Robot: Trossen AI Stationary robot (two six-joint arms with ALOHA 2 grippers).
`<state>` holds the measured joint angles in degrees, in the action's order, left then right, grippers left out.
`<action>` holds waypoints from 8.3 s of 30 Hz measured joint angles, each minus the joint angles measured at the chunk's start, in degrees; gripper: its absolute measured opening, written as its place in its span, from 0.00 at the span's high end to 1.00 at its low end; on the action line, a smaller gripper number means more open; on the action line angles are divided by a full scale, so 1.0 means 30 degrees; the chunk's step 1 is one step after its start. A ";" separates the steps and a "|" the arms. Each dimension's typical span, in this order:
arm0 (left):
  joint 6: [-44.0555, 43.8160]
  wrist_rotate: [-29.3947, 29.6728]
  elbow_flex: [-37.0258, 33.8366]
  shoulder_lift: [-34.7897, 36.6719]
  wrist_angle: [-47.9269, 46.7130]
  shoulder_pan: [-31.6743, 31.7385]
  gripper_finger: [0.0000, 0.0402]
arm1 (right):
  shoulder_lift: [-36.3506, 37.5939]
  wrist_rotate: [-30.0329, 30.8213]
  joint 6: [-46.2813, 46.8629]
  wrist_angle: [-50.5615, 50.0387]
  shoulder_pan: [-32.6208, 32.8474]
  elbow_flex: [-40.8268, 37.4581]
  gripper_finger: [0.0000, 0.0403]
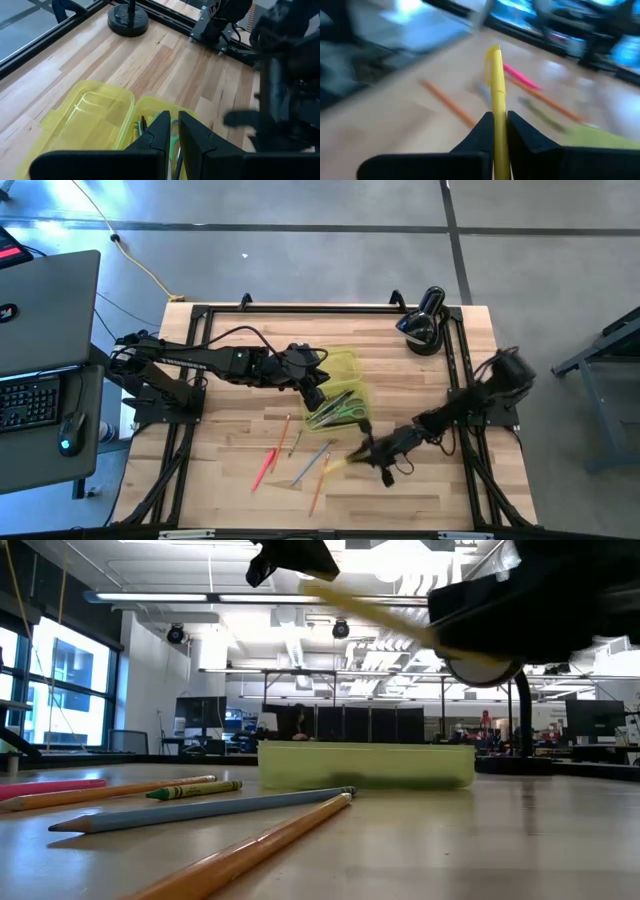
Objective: Pick & place school supplies into a supply box
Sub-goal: Put the yellow pen into the yellow supply box, then put the pink pen into the yellow supply box
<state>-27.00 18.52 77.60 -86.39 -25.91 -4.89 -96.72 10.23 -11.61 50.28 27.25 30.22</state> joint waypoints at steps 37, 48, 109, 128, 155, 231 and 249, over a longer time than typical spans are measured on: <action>-0.2342 -0.6260 0.0007 0.0015 -0.2859 -0.0168 0.83 | 0.2364 -0.1107 0.1782 -0.5726 -0.6671 0.0015 0.74; -0.8623 -0.3143 0.0007 0.0015 -0.8181 -0.4578 0.83 | 0.2406 0.0032 0.0772 -0.4917 -0.4935 0.0022 0.75; -2.3684 0.3506 0.0007 -0.7147 -0.9522 -1.3697 0.83 | 0.2416 0.0030 0.0856 -0.1802 -0.3908 0.0022 0.75; -1.9262 0.1453 0.0007 -0.7155 -0.7775 -1.3462 0.83 | 0.2416 0.0027 0.0864 -0.1806 -0.3908 0.0022 0.75; -1.5758 0.3948 -0.0001 -0.7446 -0.4613 -1.2141 0.83 | 0.2416 -0.0746 0.0929 -0.1806 -0.3908 0.0022 0.75; -2.4931 0.9513 0.0007 -0.7315 -0.8997 -1.7069 0.83 | 0.2409 -0.0614 0.1214 -0.2105 -0.3915 0.0015 0.75; -2.4780 0.9444 0.0000 -0.7695 -0.8686 -1.7120 0.60 | 0.2408 -0.0614 0.1213 -0.2097 -0.3915 0.0015 0.75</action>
<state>-101.35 46.86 77.60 -109.48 -51.97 -56.25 -89.49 8.38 -7.97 43.99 15.51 30.26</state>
